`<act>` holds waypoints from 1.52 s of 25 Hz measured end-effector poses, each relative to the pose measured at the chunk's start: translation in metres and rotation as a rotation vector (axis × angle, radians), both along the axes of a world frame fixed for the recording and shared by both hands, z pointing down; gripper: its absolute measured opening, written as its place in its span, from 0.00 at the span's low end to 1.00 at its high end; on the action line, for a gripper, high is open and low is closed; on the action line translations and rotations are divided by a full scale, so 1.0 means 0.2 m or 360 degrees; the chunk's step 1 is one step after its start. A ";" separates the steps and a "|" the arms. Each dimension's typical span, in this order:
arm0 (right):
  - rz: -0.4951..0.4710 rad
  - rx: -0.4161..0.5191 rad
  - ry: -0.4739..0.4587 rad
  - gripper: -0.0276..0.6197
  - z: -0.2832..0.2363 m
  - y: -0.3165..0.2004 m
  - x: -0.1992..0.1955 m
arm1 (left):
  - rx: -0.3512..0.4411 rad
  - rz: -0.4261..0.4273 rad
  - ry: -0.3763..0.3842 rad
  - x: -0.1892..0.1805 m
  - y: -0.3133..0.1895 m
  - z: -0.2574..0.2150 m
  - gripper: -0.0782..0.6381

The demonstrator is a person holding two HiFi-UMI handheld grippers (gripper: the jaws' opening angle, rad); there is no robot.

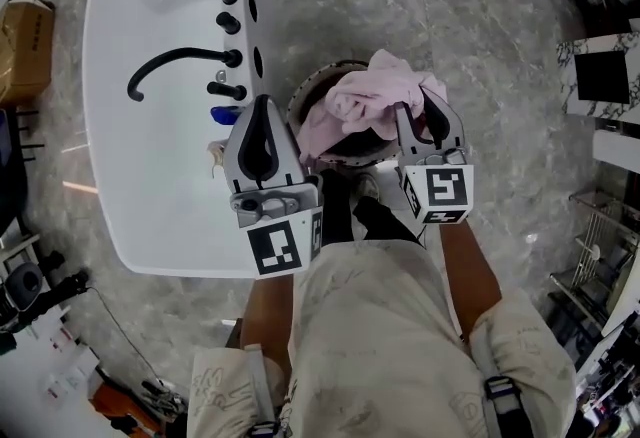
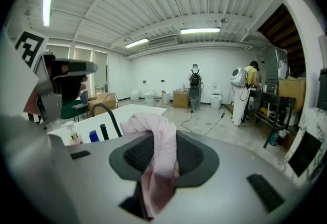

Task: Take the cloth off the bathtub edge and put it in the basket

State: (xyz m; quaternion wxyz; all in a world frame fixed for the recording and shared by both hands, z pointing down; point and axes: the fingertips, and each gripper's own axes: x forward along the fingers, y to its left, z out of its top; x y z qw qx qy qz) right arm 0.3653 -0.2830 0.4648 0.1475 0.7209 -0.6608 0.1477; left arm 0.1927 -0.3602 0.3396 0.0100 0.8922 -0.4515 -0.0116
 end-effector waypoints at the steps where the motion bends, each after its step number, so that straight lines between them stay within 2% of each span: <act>1: 0.0002 -0.0028 -0.0020 0.20 0.05 0.00 -0.01 | -0.0002 -0.0003 0.0000 -0.01 0.00 0.01 0.11; 11: -0.0003 -0.0310 -0.0129 0.20 0.56 -0.01 -0.11 | -0.0054 -0.0033 -0.0011 -0.09 0.01 0.12 0.11; 23: -0.0107 -0.0711 -0.0275 0.20 1.10 0.06 -0.32 | -0.0113 -0.0031 -0.0042 -0.11 0.01 0.20 0.11; 27: -0.0148 -0.0825 -0.0298 0.20 1.24 0.08 -0.38 | -0.0123 -0.0009 -0.0041 -0.09 0.01 0.22 0.11; 35: -0.0085 -0.1066 -0.0351 0.21 1.50 0.16 -0.37 | -0.0127 0.0001 -0.0042 -0.09 0.01 0.24 0.11; 38: -0.0080 -0.1108 -0.0351 0.21 1.54 0.17 -0.36 | -0.0145 -0.0006 -0.0063 -0.10 0.02 0.26 0.11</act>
